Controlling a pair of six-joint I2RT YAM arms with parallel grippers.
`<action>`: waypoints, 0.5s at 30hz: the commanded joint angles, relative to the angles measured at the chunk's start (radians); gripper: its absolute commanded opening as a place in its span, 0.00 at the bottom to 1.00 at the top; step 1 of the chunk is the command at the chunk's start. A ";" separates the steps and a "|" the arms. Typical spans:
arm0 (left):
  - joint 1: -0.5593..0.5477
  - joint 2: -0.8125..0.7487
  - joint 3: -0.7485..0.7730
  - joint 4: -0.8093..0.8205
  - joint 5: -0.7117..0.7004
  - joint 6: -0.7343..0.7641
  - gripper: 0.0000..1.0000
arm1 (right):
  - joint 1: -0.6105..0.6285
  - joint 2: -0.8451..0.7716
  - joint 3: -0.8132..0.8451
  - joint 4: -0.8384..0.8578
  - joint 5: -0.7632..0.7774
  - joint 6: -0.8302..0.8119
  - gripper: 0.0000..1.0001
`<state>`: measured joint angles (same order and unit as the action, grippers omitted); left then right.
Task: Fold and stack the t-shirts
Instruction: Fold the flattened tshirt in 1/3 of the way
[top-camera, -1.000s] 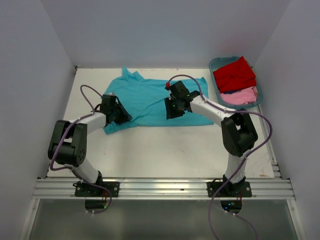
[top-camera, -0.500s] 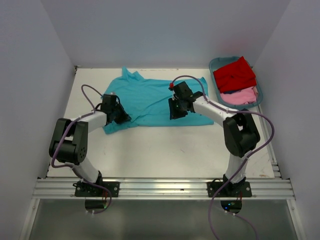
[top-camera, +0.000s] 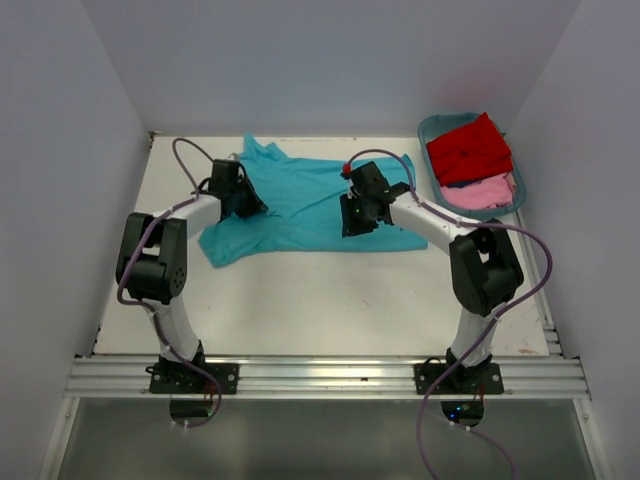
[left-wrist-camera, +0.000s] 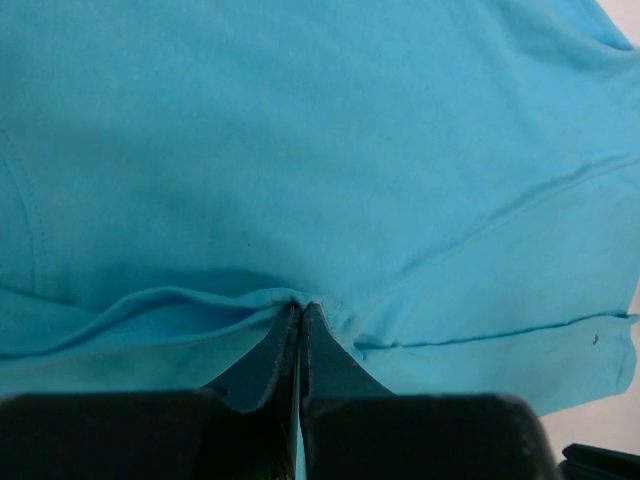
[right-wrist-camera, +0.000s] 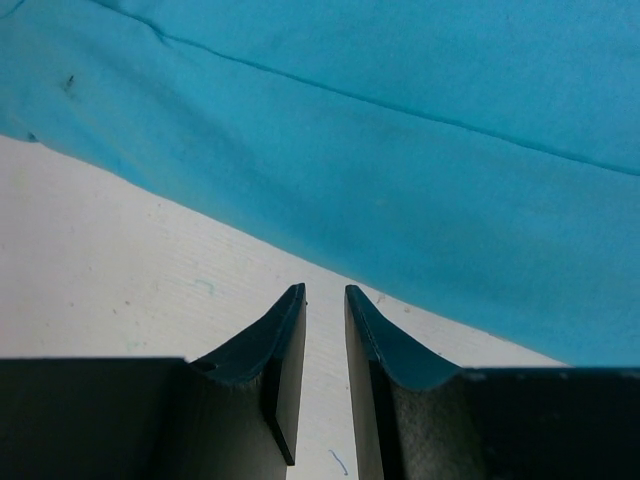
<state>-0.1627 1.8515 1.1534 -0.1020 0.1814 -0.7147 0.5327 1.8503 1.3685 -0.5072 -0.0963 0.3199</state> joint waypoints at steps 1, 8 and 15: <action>0.008 0.078 0.101 -0.036 0.030 0.044 0.00 | -0.010 -0.060 -0.006 0.010 -0.008 -0.005 0.26; 0.006 0.158 0.198 -0.068 0.095 0.078 0.00 | -0.017 -0.063 -0.017 0.007 -0.005 -0.015 0.26; 0.005 0.092 0.154 -0.016 0.124 0.126 0.43 | -0.019 -0.048 -0.022 0.021 -0.020 -0.012 0.29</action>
<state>-0.1631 2.0106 1.3052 -0.1581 0.2703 -0.6266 0.5167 1.8374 1.3514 -0.5068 -0.0978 0.3176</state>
